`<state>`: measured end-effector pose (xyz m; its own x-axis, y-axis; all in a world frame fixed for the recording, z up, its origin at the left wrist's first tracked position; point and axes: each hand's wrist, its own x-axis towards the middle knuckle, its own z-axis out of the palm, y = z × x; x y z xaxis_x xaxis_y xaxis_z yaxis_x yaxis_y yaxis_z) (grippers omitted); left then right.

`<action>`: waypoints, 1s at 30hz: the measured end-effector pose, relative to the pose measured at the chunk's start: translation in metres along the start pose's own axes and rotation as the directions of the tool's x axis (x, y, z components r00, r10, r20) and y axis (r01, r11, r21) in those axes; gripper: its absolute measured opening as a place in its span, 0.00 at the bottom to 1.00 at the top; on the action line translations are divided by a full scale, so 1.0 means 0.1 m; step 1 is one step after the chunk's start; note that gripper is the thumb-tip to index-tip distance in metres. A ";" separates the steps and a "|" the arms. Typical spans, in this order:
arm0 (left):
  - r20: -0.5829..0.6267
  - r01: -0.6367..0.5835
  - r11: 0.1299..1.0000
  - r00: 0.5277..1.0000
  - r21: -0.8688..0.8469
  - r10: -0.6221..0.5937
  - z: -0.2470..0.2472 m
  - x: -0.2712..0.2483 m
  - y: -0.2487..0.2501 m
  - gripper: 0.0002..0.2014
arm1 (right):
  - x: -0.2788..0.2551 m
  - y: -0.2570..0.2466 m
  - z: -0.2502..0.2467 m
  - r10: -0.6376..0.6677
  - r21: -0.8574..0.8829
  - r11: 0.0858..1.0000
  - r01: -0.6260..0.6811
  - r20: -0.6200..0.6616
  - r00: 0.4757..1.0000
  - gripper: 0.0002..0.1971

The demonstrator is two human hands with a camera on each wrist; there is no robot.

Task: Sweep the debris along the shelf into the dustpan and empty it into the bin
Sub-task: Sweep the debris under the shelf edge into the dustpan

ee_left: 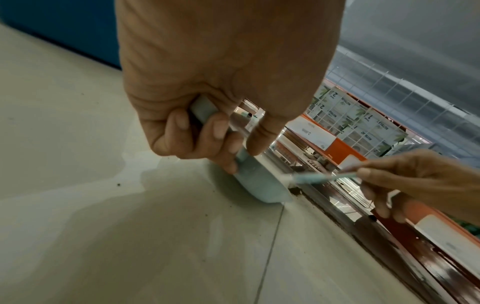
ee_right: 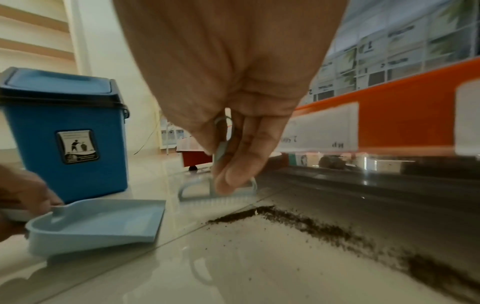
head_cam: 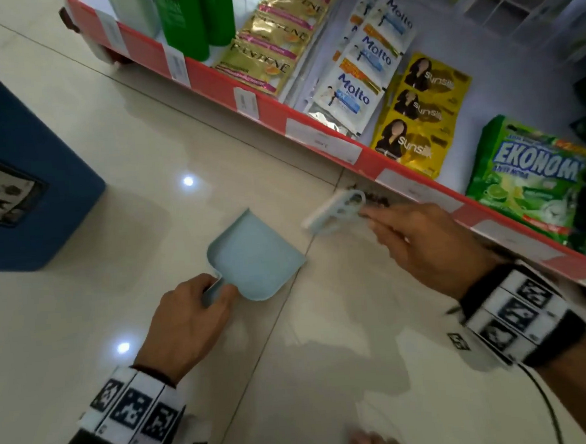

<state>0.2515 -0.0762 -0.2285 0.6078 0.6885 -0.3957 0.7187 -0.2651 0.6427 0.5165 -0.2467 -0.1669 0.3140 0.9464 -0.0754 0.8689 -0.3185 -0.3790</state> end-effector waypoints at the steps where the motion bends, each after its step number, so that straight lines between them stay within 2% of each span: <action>1: 0.012 0.000 1.000 1.000 0.000 0.000 0.02 0.02 0.03 0.24 | 0.03 -0.03 0.05 0.028 -0.011 1.000 -0.029 -0.067 0.997 0.14; 3: 0.026 -0.014 1.000 1.000 0.002 0.014 0.04 0.06 0.10 0.26 | 0.16 -0.09 0.17 0.113 -0.065 0.990 -0.123 -0.145 0.983 0.15; 6: 0.015 -0.031 1.000 0.999 0.001 0.031 0.06 0.12 0.24 0.26 | 0.34 -0.13 0.27 0.281 -0.235 0.923 -0.304 -0.124 0.952 0.12; 9: 0.002 -0.030 0.999 1.000 -0.033 0.030 0.11 0.13 0.34 0.22 | 0.34 -0.11 0.27 0.344 -0.272 0.888 -0.369 -0.138 0.929 0.11; 14: -0.002 -0.029 0.999 1.000 -0.016 0.029 0.21 0.08 0.34 0.21 | -0.09 -0.08 0.14 0.327 -0.285 0.906 -0.312 0.005 0.945 0.12; 18: 0.019 0.011 0.999 1.000 0.033 -0.012 0.20 0.02 0.29 0.25 | -0.24 -0.12 -0.08 0.292 0.002 0.956 -0.293 -0.088 0.952 0.14; 20: 0.026 0.019 0.998 0.999 0.052 -0.021 0.20 0.00 0.29 0.26 | -0.08 -0.17 -0.10 0.237 0.045 0.971 -0.233 -0.119 0.964 0.14; 24: 0.044 0.011 0.999 0.999 0.038 -0.013 0.17 -0.06 0.31 0.33 | 0.31 -0.26 0.05 0.177 -0.043 0.983 -0.181 -0.074 0.981 0.14; 27: 0.037 -0.002 0.999 0.999 0.040 0.000 0.17 -0.11 0.31 0.26 | 0.31 -0.23 0.11 0.137 -0.168 0.977 -0.130 0.031 0.990 0.15; 30: 0.025 0.010 0.999 1.000 0.035 -0.011 0.14 -0.12 0.27 0.23 | 0.00 -0.10 0.06 0.175 -0.138 0.977 -0.160 0.109 0.978 0.15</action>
<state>0.2683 -0.1008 -0.2151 0.6082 0.6740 -0.4193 0.7363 -0.2816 0.6153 0.5056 -0.2428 -0.1688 0.4179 0.8759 -0.2410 0.8520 -0.4700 -0.2308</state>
